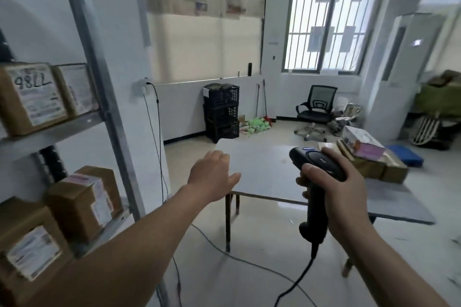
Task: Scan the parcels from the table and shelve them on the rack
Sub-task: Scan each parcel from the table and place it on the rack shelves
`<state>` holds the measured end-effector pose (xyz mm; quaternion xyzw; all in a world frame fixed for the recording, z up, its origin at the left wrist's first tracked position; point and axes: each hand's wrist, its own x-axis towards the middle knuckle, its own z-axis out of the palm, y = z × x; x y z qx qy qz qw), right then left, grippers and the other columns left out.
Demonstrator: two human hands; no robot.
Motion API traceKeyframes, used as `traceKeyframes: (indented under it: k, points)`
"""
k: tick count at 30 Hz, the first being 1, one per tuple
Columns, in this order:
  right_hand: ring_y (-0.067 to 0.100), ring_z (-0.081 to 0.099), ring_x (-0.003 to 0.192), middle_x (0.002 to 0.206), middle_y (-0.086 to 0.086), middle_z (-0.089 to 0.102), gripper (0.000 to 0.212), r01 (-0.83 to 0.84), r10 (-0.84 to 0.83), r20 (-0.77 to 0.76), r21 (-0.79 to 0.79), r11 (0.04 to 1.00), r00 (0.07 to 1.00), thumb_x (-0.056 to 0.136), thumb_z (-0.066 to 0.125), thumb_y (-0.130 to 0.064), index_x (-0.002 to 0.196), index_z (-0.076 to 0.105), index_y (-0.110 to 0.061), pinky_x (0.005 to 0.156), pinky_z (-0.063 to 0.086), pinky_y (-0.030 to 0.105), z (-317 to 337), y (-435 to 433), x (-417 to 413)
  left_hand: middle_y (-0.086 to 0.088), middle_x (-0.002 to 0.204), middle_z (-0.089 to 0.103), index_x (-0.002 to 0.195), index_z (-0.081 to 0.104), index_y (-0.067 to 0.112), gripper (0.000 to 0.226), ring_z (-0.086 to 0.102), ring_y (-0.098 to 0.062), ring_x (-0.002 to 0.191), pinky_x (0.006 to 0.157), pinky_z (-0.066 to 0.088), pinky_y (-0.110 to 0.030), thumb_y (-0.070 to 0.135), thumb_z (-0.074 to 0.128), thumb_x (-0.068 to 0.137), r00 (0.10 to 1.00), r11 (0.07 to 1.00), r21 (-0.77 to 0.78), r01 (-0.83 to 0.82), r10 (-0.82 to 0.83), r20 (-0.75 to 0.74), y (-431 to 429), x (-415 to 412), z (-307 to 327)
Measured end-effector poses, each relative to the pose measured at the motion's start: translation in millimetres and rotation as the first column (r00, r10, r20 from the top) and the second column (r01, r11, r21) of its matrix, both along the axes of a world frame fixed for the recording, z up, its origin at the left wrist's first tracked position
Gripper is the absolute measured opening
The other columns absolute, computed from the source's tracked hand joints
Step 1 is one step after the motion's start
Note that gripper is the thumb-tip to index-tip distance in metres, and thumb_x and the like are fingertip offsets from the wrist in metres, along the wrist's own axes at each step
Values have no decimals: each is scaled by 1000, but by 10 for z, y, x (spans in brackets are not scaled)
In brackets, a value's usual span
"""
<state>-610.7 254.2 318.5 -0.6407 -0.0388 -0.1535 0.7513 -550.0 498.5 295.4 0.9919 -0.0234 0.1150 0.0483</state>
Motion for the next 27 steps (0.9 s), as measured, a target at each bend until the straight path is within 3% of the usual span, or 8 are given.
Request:
traceKeyframes:
  k: [12,17,22,27]
  points:
    - [31,75,74,108,12,73,53,58,-58,-13,-22,998,998,83,78,-8,132,62,-21,65,59,43,-33,-1407,1937,-9,150,44,145,45,9,62,38,-24,139,109,39,-40,53,46,100,997,996,-46,74,-74,8,-1500,2031,-48]
    - [34,74,75,102,8,73,53,132,-132,-22,-11,991,991,77,83,-12,126,65,-22,65,57,42,-110,-1876,2558,-10,146,48,143,47,8,62,43,-25,135,104,42,-40,53,47,100,989,987,-58,150,-150,4,-2050,2836,-147]
    - [37,74,79,110,12,72,44,224,-226,-42,-37,974,973,78,82,-11,114,68,-31,63,57,39,-221,-2321,3209,-9,140,54,139,51,9,60,49,-24,128,99,45,-38,53,50,98,969,963,-107,247,-247,12,-2599,3748,-338]
    - [38,74,81,109,11,73,52,343,-348,-69,-77,936,935,64,83,-27,113,69,-32,69,57,43,-317,-2667,3870,-8,135,56,136,53,10,60,53,-24,123,95,48,-38,55,51,97,942,927,-185,326,-336,-20,-3133,4730,-525]
